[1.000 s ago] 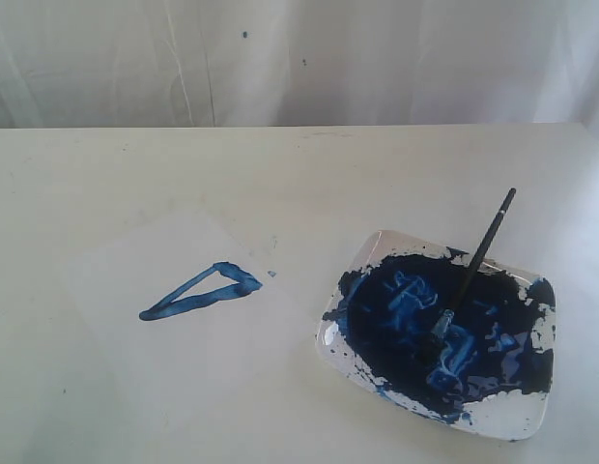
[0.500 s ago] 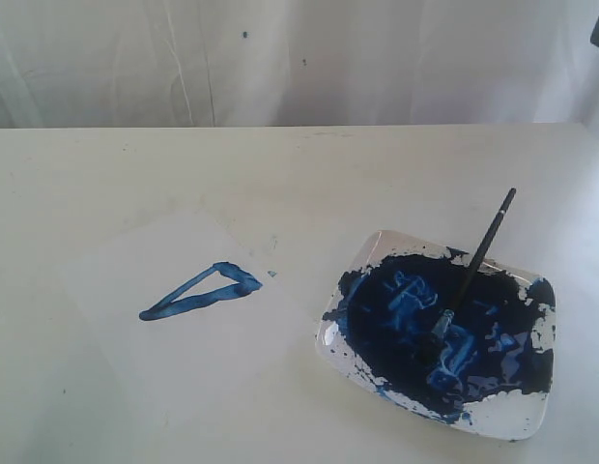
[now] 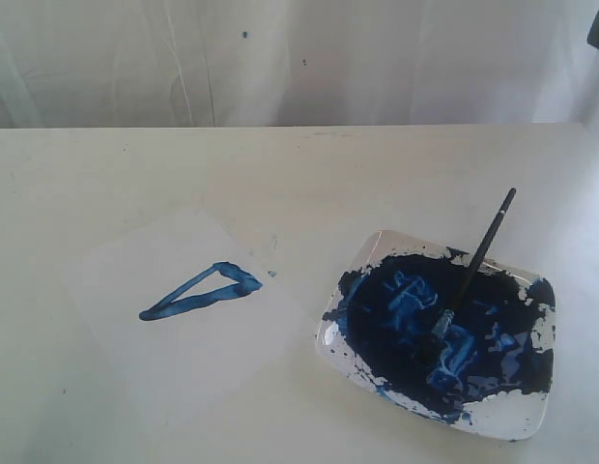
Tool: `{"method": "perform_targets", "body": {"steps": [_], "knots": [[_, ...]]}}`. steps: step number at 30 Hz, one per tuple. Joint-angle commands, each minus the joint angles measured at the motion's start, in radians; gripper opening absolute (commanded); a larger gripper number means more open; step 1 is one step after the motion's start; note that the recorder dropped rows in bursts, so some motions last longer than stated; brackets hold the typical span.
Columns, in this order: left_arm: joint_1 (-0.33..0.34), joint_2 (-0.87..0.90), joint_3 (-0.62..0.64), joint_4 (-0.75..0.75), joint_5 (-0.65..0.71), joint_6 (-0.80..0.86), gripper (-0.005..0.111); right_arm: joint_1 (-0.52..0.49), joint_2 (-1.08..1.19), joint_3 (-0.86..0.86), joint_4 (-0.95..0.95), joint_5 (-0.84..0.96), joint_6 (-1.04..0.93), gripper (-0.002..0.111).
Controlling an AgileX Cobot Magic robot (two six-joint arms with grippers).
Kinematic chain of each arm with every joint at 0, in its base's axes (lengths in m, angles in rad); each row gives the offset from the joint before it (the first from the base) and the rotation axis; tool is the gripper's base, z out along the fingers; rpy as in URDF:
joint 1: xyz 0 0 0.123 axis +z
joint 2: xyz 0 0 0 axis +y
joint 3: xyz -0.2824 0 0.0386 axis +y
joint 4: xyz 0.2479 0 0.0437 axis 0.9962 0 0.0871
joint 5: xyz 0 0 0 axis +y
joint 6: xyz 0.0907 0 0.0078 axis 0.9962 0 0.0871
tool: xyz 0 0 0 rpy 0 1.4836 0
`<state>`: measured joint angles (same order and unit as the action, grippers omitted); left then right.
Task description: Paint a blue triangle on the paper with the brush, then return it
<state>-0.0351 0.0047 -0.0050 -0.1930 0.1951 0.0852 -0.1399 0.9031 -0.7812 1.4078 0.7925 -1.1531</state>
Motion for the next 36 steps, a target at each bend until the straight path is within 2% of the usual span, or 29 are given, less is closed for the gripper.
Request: {"method": "perform_targets", "body": {"steps": [1,31,36], "knots": [[0.001,-0.005,0.005,-0.013,0.0,0.001,0.0,0.003,-0.003,0.004,0.007,-0.004,-0.014,0.0],[0.001,-0.005,0.005,-0.013,0.0,0.001,0.0,0.003,-0.005,0.038,0.003,-0.023,-0.014,0.0],[0.001,-0.005,0.005,-0.013,0.0,0.001,0.0,0.003,-0.21,0.121,0.015,-0.168,-0.014,0.0]]}}
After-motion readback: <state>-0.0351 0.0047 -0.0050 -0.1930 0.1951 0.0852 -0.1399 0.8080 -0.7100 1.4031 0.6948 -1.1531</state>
